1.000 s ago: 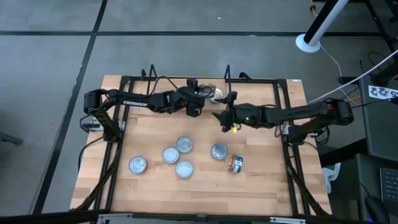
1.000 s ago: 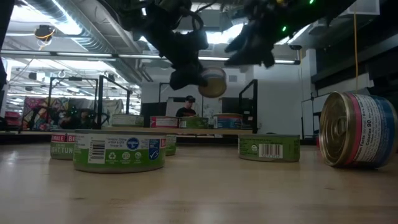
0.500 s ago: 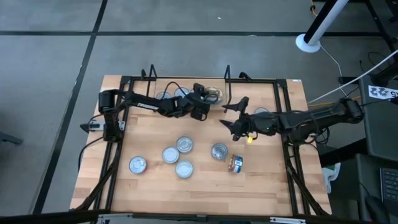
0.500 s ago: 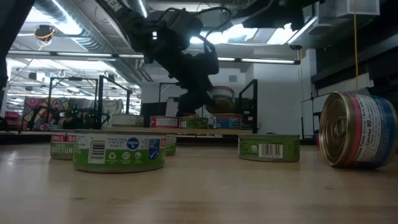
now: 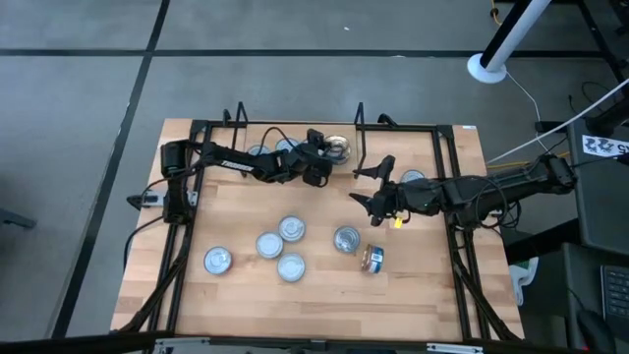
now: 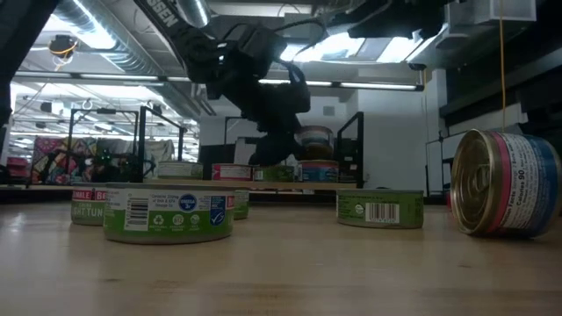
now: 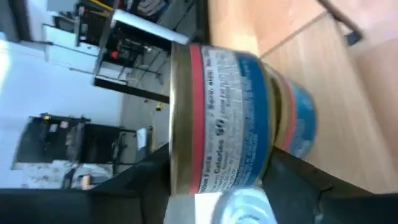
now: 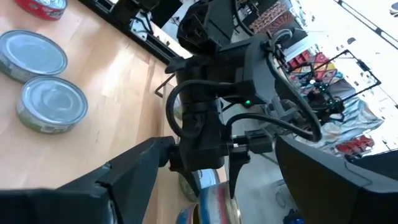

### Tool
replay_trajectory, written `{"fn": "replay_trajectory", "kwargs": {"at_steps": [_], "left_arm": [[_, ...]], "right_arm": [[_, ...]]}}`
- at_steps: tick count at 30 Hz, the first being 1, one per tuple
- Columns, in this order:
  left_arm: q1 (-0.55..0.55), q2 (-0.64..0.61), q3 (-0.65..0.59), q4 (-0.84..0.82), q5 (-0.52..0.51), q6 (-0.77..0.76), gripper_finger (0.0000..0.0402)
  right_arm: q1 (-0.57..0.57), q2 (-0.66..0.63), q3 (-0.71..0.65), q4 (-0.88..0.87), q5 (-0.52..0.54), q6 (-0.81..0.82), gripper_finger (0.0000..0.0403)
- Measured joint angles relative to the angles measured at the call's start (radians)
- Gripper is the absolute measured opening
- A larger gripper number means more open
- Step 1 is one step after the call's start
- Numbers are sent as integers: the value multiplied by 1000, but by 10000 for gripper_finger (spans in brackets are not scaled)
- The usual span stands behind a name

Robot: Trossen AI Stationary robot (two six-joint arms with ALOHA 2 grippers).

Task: Stack canned seafood by type on shelf
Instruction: Stack the blue-pink tuna can on top of the blue-pink tuna can on the shelf

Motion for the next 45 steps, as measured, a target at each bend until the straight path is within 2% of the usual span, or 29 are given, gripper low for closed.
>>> {"fn": "replay_trajectory", "kwargs": {"at_steps": [3,7,20,28,39,45], "left_arm": [[7,3,0,2,29,-1,252],[13,3,0,7,62,-25,267],[57,2,-1,17,65,-205,271],[39,2,-1,16,115,-173,272],[38,1,-1,18,116,-295,272],[-5,-4,-2,18,49,-249,273]], "right_arm": [[0,0,0,-10,-12,1,321],[0,0,0,-12,-34,3,321],[0,1,0,-16,-34,3,321],[0,1,0,-33,-34,3,321],[0,2,0,-35,-34,3,321],[0,1,0,-68,-34,3,321]]}}
